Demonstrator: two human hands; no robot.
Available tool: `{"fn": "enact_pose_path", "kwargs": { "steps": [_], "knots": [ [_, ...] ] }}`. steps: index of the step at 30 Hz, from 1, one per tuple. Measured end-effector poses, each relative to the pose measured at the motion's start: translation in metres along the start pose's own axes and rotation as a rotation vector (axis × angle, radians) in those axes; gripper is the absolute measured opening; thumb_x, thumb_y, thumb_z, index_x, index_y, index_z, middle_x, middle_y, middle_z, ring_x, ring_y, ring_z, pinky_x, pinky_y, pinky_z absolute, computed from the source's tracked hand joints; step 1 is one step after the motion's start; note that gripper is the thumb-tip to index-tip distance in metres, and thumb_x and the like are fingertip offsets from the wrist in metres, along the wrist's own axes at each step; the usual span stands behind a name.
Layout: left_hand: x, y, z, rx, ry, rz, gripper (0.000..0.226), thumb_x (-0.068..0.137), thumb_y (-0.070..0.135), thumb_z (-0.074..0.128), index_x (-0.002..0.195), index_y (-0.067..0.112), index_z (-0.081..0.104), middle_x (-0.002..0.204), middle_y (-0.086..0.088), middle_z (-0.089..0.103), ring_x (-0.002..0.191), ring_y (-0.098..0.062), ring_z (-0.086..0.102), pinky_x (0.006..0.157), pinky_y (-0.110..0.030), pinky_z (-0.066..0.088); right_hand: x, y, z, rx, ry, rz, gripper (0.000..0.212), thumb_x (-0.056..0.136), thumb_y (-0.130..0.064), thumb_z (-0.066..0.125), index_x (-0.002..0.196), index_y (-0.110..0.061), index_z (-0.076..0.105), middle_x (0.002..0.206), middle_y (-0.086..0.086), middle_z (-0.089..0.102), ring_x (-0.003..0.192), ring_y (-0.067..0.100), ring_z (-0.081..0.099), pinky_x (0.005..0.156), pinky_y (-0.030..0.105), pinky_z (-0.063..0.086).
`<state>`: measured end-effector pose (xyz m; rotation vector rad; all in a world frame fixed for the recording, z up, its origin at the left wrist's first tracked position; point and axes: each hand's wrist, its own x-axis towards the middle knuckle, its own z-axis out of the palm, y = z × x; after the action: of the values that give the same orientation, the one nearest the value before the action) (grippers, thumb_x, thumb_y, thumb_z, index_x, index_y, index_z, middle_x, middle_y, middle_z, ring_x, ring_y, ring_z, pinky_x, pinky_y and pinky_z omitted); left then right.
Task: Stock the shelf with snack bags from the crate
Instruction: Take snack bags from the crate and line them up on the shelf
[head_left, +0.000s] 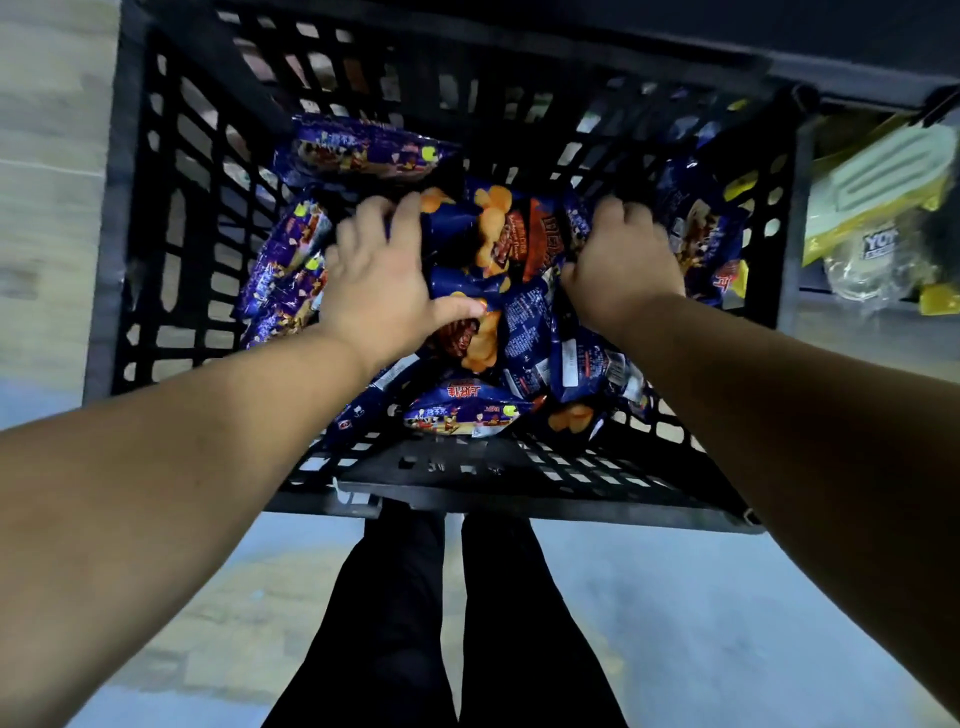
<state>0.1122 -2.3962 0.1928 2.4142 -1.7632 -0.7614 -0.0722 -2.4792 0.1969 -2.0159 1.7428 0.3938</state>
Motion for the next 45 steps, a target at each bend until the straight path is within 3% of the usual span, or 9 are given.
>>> {"fn": "enact_pose_path", "kwargs": {
  "steps": [6, 11, 19, 26, 28, 32, 36, 42, 45],
  "knots": [
    [-0.004, -0.004, 0.006, 0.211, -0.148, -0.073, 0.084, 0.076, 0.071, 0.058, 0.139, 0.018, 0.039, 0.139, -0.015, 0.036, 0.130, -0.036, 0.027, 0.109, -0.051, 0.018, -0.009, -0.006, 0.014, -0.037, -0.117, -0.039, 0.045, 0.091, 0.001, 0.046, 0.135, -0.003, 0.035, 0.130, 0.023, 0.047, 0.117, 0.039, 0.047, 0.092, 0.044, 0.043],
    [-0.004, -0.001, 0.011, 0.264, -0.266, -0.029, 0.067, 0.086, 0.036, 0.058, 0.144, 0.034, 0.027, 0.146, -0.012, 0.022, 0.136, -0.036, 0.016, 0.112, -0.058, 0.011, -0.026, -0.014, 0.025, -0.079, -0.113, -0.212, 0.043, 0.090, 0.006, 0.045, 0.132, -0.006, 0.043, 0.126, 0.016, 0.052, 0.115, 0.030, 0.050, 0.097, 0.036, 0.042],
    [0.000, 0.007, 0.013, -0.216, 0.038, -0.171, 0.086, 0.083, 0.027, 0.071, 0.150, 0.011, 0.020, 0.147, -0.018, 0.020, 0.137, -0.036, 0.023, 0.112, -0.044, 0.028, -0.027, -0.009, 0.031, 0.227, -0.172, -0.111, 0.069, 0.097, -0.003, 0.039, 0.154, -0.018, 0.003, 0.089, 0.009, 0.060, 0.079, 0.026, 0.060, 0.069, 0.039, 0.053],
    [0.002, 0.000, 0.028, -0.533, 0.016, -0.488, 0.084, 0.074, 0.039, 0.081, 0.135, 0.004, 0.035, 0.134, -0.013, 0.042, 0.120, -0.029, 0.049, 0.101, -0.035, 0.043, -0.019, -0.004, 0.033, 0.006, -0.170, -0.008, 0.045, 0.095, 0.001, 0.041, 0.139, -0.006, 0.032, 0.115, 0.019, 0.061, 0.090, 0.029, 0.058, 0.069, 0.040, 0.049],
    [0.006, -0.001, 0.030, -0.605, -0.054, -0.538, 0.078, 0.074, 0.041, 0.080, 0.130, 0.005, 0.039, 0.123, -0.008, 0.056, 0.111, -0.026, 0.056, 0.097, -0.037, 0.047, -0.019, -0.001, 0.033, -0.135, -0.113, -0.044, 0.042, 0.097, -0.009, 0.045, 0.138, -0.009, 0.034, 0.131, 0.019, 0.050, 0.110, 0.032, 0.051, 0.083, 0.044, 0.048],
    [0.011, 0.004, 0.026, -0.629, -0.154, -0.475, 0.059, 0.082, 0.030, 0.073, 0.131, 0.015, 0.042, 0.109, 0.001, 0.062, 0.099, -0.024, 0.061, 0.093, -0.036, 0.050, -0.013, 0.005, 0.036, -0.278, -0.047, -0.195, 0.059, 0.095, -0.025, 0.052, 0.147, -0.017, 0.026, 0.155, 0.010, 0.021, 0.139, 0.036, 0.021, 0.108, 0.050, 0.029],
    [0.007, 0.011, 0.022, -0.666, -0.284, -0.384, 0.086, 0.088, 0.014, 0.065, 0.153, 0.032, 0.011, 0.121, 0.003, 0.056, 0.085, -0.016, 0.060, 0.071, -0.024, 0.049, -0.004, 0.006, 0.023, -0.222, -0.244, -0.187, 0.089, 0.089, -0.035, 0.063, 0.154, -0.022, 0.004, 0.162, -0.001, -0.004, 0.145, 0.035, 0.010, 0.110, 0.053, 0.027],
    [0.013, 0.015, 0.003, -0.641, -0.276, -0.254, 0.087, 0.092, 0.009, 0.059, 0.149, 0.048, 0.007, 0.159, -0.002, 0.017, 0.076, -0.018, 0.063, 0.044, -0.017, 0.044, -0.001, 0.004, 0.017, -0.292, -0.268, -0.086, 0.081, 0.085, -0.055, 0.063, 0.145, -0.015, 0.026, 0.146, 0.011, 0.038, 0.133, 0.035, 0.036, 0.099, 0.050, 0.039],
    [0.020, 0.015, -0.009, -0.527, -0.263, -0.200, 0.083, 0.093, 0.012, 0.059, 0.152, 0.040, 0.007, 0.159, -0.001, 0.019, 0.115, -0.019, 0.056, 0.084, -0.017, 0.048, -0.001, 0.001, 0.018, -0.299, -0.254, -0.037, 0.073, 0.088, -0.056, 0.059, 0.140, -0.011, 0.034, 0.137, 0.015, 0.047, 0.123, 0.035, 0.047, 0.086, 0.043, 0.044]
  ]
}}
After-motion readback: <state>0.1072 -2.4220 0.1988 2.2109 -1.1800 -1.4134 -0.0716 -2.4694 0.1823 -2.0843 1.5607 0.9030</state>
